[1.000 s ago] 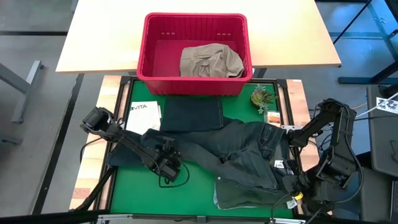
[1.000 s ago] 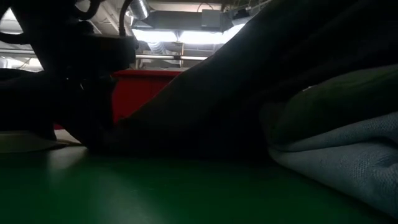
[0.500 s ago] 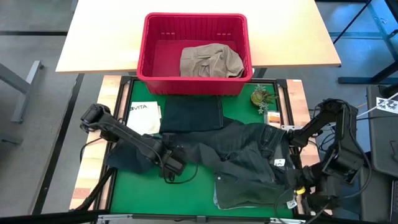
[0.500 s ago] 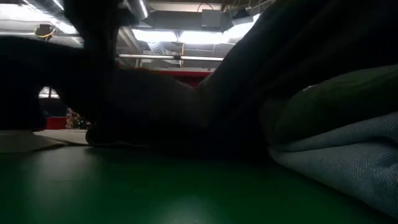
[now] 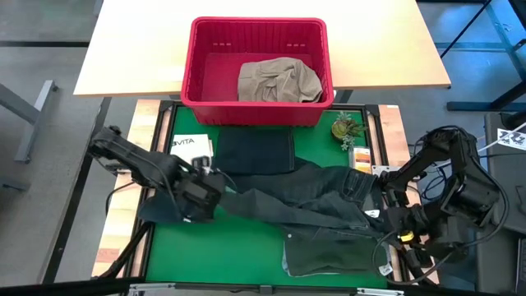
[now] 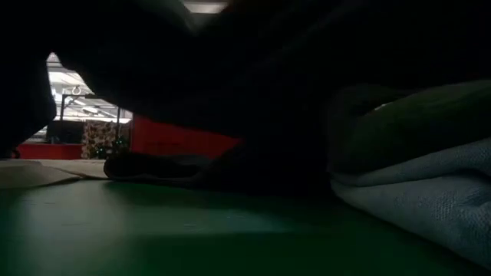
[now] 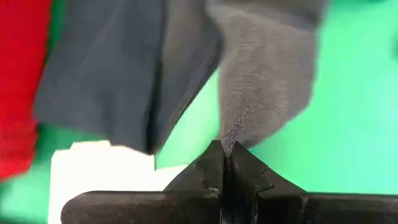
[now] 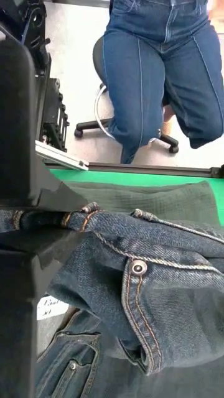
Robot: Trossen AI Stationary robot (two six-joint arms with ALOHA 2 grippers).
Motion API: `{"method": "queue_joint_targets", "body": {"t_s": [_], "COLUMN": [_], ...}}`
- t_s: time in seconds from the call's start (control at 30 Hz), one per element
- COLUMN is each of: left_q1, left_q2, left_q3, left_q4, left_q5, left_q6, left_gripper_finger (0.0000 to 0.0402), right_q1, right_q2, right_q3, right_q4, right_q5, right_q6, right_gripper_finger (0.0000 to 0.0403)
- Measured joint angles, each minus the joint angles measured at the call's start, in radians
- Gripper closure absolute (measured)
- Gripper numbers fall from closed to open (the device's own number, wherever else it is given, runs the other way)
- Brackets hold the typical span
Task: Fold Laundry from Bin
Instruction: Fold the dark blue jeans
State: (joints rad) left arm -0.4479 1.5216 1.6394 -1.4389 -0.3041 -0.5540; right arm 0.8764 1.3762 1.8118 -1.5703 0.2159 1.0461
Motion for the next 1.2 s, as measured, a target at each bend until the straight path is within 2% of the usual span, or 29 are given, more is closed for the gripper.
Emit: {"method": "queue_joint_targets", "body": {"t_s": [0.17,0.37,0.5,0.63,0.9,1.2], "left_q1": [-0.007,-0.006,-0.011,-0.012,-0.081,-0.207], "left_q2": [-0.089,-0.2,-0.237,-0.238,-0.232,-0.233], "left_q3": [0.0,-0.05,-0.112,-0.179,-0.316,-0.466], "left_q4": [-0.138,-0.125,-0.114,-0.092,0.126,0.383], "left_q5": [-0.067,-0.088,-0.058,0.043,0.212,0.226], "left_q6": [-0.176,-0.331,-0.401,-0.434,-0.415,-0.467], "left_gripper_finger": [0.0401,0.0401,0.0401,0.0401,0.0398,0.0396], "right_q1": [0.0,0.0,-0.001,-0.002,0.0,0.002], "right_q2": [0.0,0.0,0.0,0.0,0.0,0.015], "right_q3": [-0.003,-0.032,-0.065,-0.095,-0.099,-0.099], "right_q4": [0.001,0.002,0.004,0.007,0.04,0.107], "right_q5": [-0.057,-0.157,-0.241,-0.312,-0.371,-0.365], "right_q6": [0.001,0.061,0.159,0.233,0.233,0.233], "right_gripper_finger": [0.0377,0.0377,0.0377,0.0377,0.0377,0.0377]}}
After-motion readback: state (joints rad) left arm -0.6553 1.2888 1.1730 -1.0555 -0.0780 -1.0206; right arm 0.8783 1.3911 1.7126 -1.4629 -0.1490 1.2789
